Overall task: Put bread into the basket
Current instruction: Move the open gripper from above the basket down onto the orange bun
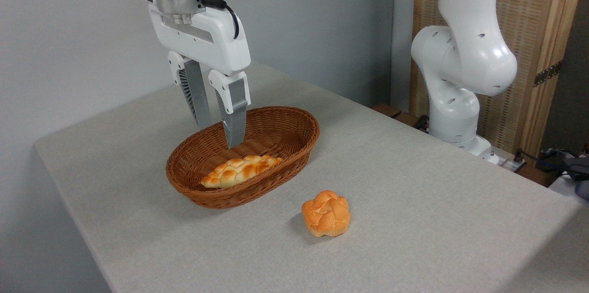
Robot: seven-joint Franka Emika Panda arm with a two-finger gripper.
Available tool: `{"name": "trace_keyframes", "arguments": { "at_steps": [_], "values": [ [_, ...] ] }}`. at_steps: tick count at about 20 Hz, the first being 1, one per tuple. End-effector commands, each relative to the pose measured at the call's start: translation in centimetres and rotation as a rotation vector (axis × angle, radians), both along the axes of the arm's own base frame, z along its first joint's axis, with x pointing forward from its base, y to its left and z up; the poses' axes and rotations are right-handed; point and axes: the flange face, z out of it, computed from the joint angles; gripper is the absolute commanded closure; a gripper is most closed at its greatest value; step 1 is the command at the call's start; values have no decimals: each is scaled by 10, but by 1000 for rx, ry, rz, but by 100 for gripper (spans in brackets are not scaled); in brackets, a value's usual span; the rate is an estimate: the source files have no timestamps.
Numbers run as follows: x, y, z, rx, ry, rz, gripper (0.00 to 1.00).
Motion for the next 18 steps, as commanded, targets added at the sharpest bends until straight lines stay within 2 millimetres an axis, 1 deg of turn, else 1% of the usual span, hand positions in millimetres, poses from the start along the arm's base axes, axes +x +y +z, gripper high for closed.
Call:
{"name": "trace_keyframes", "arguments": {
  "at_steps": [1, 11, 13, 16, 18],
  "values": [
    [-7, -1, -1, 8, 33, -19, 0],
    [-8, 0, 1, 8, 33, -19, 0],
    [-16, 2, 1, 6, 35, -18, 0],
    [-31, 4, -8, 5, 45, -32, 0],
    [-40, 4, -18, 8, 62, -108, 0]
  ]
}}
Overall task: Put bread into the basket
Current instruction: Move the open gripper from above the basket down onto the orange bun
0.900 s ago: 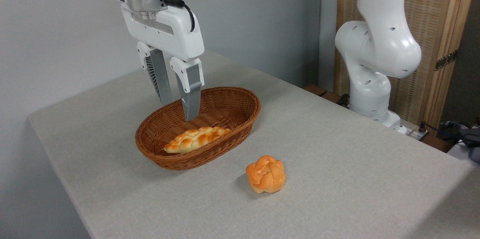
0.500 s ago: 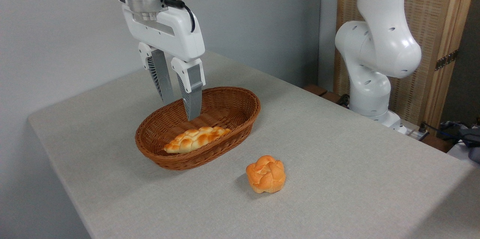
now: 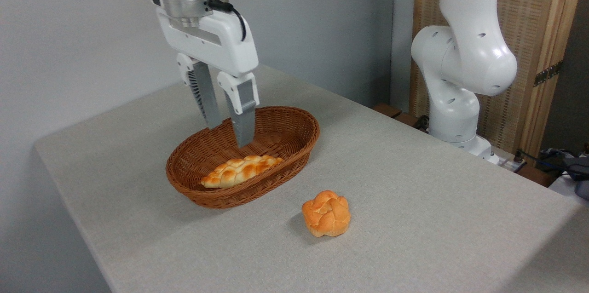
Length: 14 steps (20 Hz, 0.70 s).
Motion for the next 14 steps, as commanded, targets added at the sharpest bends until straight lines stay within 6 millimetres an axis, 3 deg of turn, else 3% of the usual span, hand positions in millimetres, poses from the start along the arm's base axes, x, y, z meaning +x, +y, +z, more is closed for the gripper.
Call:
{"name": "trace_keyframes", "arguments": {
  "at_steps": [1, 4, 7, 9, 14],
  "values": [
    [-27, 6, -8, 1, 12, -122, 0],
    [-34, 15, -20, 10, 22, -299, 0],
    [-52, 49, -33, 2, 52, -415, 0],
    [-65, 66, -49, -11, 85, -510, 0],
    [-73, 88, -93, 35, 116, -686, 0]
  ]
}}
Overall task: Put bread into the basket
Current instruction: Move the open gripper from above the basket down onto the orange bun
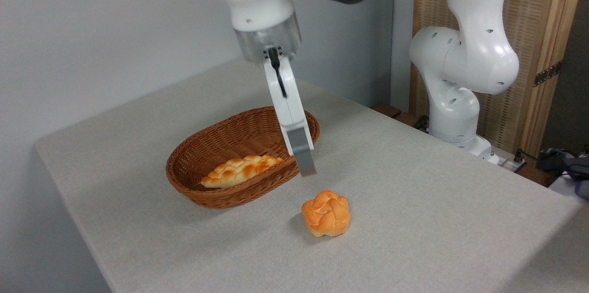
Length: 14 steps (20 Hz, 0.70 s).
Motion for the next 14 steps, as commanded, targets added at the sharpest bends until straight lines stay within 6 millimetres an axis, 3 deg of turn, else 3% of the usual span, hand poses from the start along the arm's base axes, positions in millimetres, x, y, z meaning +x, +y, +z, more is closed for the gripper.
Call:
{"name": "trace_keyframes", "arguments": {
  "at_steps": [1, 3, 7, 10, 14],
  "values": [
    [-12, 11, -44, 19, -37, -98, 0],
    [-14, 11, -65, 17, -58, -135, 0],
    [-15, 16, -80, 49, -39, -232, 0],
    [-16, 28, -82, 90, -23, -293, 0],
    [-14, 29, -90, 93, -6, -321, 0]
  ]
}}
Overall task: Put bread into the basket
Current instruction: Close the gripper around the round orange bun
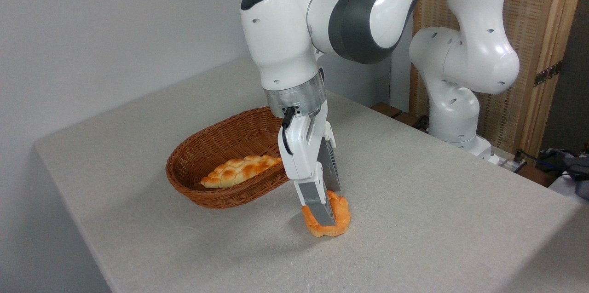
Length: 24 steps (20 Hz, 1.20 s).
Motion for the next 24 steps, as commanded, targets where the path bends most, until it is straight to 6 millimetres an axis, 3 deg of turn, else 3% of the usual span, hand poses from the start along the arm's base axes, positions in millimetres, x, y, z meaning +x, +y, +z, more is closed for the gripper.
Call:
{"name": "trace_keyframes", "arguments": {
  "at_steps": [1, 8, 10, 12, 14, 21, 24],
  "values": [
    [-1, 3, -11, 11, 5, -52, 0],
    [-2, 1, -27, 3, -25, -81, 1],
    [-2, 2, -27, 3, -23, -79, 11],
    [-4, 2, -27, 3, -16, -79, 33],
    [-4, 2, -27, 3, -14, -79, 42],
    [-4, 2, -27, 3, -4, -93, 41],
    [-4, 3, -24, 2, -5, -89, 45]
  ]
}}
